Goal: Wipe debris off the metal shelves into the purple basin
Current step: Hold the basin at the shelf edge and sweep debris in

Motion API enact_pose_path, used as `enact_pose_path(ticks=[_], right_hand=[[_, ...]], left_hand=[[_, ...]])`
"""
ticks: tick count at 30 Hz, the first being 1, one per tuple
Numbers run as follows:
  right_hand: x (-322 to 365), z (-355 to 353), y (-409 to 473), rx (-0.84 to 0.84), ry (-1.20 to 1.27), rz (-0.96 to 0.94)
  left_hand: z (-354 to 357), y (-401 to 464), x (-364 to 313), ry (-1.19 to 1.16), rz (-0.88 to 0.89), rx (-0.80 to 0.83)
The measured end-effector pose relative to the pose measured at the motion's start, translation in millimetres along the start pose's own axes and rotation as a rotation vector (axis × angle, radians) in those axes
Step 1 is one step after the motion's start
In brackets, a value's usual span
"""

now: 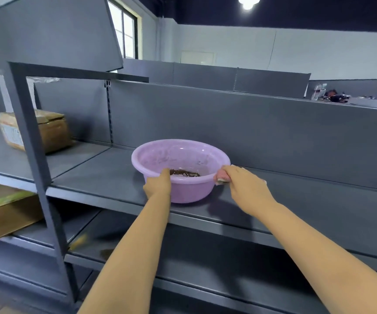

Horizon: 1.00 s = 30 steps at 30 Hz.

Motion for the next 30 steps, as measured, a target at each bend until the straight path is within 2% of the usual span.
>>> enact_pose_path(ticks=[5,11,18,25,30], right_hand=[[-3.8,2.7,2.3,-0.031,0.037,0.024],[26.6,-24.0,20.9,-0.211,0.260,0.049],[107.0,-31.3,36.4,-0.233,0.273,-0.065],[216.2,26.3,30.3,-0.141,0.170,-0.277],[282.4,70.1,8.1,-0.074,0.173,-0.408]], left_hand=[[-0.2,-7.8,-1.9,-0.159,-0.038,-0.044],[-52.0,-13.1,-16.1,-0.188,-0.046,-0.110],[-169.7,-9.5,-36.2,-0.129,0.002,-0.181],[-316.5,-25.0,-21.8,-0.144,0.015,-0.319],[-413.2,-30.5,13.7,-0.103,-0.040,-0.439]])
Point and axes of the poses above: each hand's wrist, its own y-axis towards the middle knuckle, its own z-axis out of the palm, x = y × z, the point moved 2 cm from there along y, towards the middle knuckle, and after that the axes turned 1 degree about y, right-handed, at the moved point
